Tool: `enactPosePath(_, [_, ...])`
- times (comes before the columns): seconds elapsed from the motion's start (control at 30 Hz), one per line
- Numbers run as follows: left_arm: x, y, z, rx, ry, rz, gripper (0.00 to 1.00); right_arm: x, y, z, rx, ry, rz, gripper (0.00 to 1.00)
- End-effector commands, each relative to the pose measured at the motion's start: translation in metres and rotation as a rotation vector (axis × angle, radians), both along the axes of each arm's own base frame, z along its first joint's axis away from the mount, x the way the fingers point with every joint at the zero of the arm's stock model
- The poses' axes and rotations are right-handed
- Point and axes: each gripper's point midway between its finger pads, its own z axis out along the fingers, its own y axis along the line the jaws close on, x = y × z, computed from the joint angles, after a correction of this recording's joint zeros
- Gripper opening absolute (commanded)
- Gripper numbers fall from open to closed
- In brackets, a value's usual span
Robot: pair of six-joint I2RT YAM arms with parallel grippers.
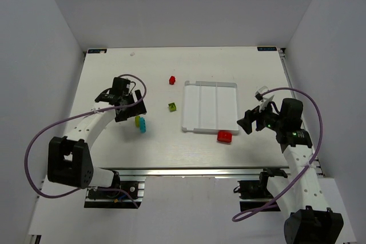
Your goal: Sort the legos into containers by color
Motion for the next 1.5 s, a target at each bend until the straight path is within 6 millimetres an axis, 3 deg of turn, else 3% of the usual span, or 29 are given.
enactPosePath(0.0, [-0.004, 0.005, -0.005, 0.019, 0.049, 0.030, 0.98, 0.008, -0.003, 0.015, -0.007, -0.047, -0.028, 0.87])
enactPosePath(0.17, [-0.003, -0.004, -0.013, 0.030, 0.079, -0.028, 0.98, 0.007, -0.002, 0.015, -0.004, -0.046, -0.021, 0.87])
enactPosePath(0.6, [0.000, 0.002, -0.045, 0.096, 0.173, -0.068, 0.97, 0.007, -0.001, 0.011, 0.000, -0.023, -0.016, 0.88])
enactPosePath(0.97, [0.001, -0.004, -0.071, 0.081, 0.218, -0.095, 0.79, 0.006, -0.001, 0.010, 0.001, -0.019, -0.016, 0.88])
enactPosePath(1.3, [0.000, -0.006, -0.078, 0.085, 0.228, -0.102, 0.78, 0.006, -0.001, 0.010, 0.001, -0.017, -0.013, 0.88])
enactPosePath(1.47, [-0.003, -0.009, -0.077, 0.069, 0.233, -0.117, 0.53, 0.006, -0.001, 0.009, 0.000, -0.015, -0.012, 0.88])
